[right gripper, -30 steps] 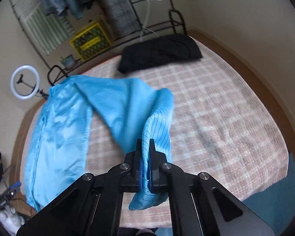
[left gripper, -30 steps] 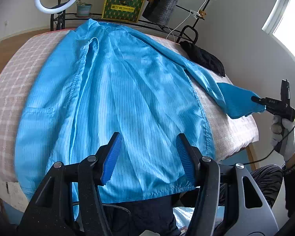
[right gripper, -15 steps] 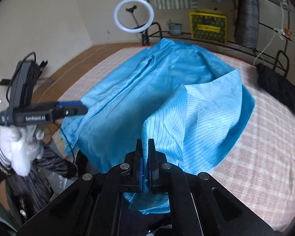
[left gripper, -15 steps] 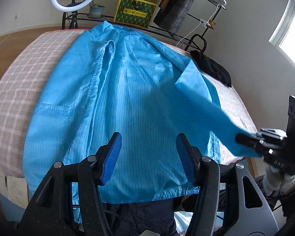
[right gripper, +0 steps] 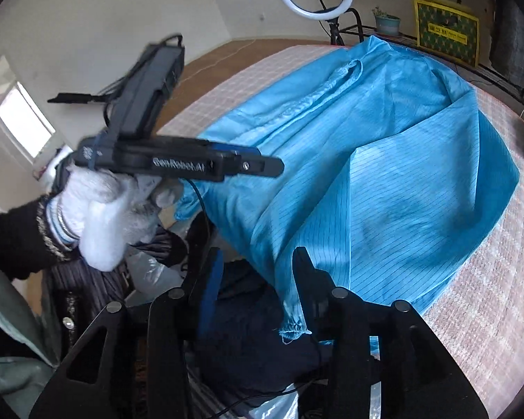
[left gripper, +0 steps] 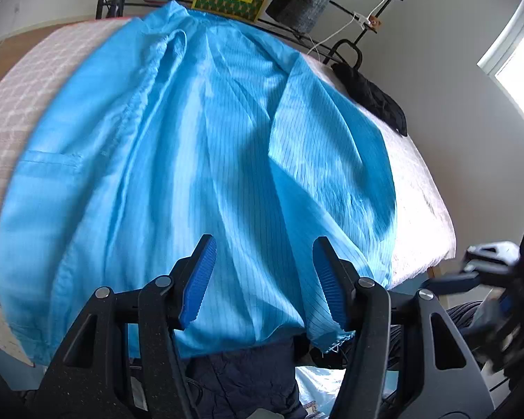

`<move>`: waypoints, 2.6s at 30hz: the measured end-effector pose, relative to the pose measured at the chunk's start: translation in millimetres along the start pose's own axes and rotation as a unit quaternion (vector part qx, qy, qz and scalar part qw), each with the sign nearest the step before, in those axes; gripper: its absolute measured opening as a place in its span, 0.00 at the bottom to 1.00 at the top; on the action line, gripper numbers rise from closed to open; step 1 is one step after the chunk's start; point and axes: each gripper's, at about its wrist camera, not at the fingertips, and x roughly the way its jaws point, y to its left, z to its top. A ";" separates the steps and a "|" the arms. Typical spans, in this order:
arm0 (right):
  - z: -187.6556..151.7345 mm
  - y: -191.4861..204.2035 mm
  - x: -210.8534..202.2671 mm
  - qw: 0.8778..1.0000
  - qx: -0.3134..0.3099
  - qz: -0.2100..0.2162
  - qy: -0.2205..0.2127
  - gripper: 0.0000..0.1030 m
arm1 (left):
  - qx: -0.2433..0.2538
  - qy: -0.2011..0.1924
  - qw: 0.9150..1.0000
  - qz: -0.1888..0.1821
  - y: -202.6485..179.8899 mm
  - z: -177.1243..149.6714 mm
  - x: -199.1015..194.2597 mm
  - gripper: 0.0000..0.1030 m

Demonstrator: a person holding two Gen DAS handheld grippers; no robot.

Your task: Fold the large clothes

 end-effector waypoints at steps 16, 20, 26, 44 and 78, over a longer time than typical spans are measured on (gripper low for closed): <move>119.4 -192.8 -2.3 0.975 0.199 -0.099 -0.027 0.42 | -0.038 0.040 0.996 -0.076 -13.3 2.6 67.6 0.04; 143.5 -241.9 26.2 0.961 0.244 -0.130 -0.020 0.42 | -0.027 0.028 0.995 -0.087 -16.0 2.8 66.7 0.01; 174.0 -287.6 69.2 0.947 0.270 -0.176 0.000 0.42 | -0.017 0.008 0.996 -0.092 -11.9 0.3 38.5 0.00; 261.3 -256.8 126.9 0.970 0.180 -0.159 -0.024 0.04 | -0.002 -0.022 0.999 -0.027 14.3 -35.4 -14.6 0.00; 70.1 -238.0 8.5 0.944 0.302 -0.134 -0.001 0.42 | 0.027 0.032 0.999 0.000 20.8 11.2 23.0 0.33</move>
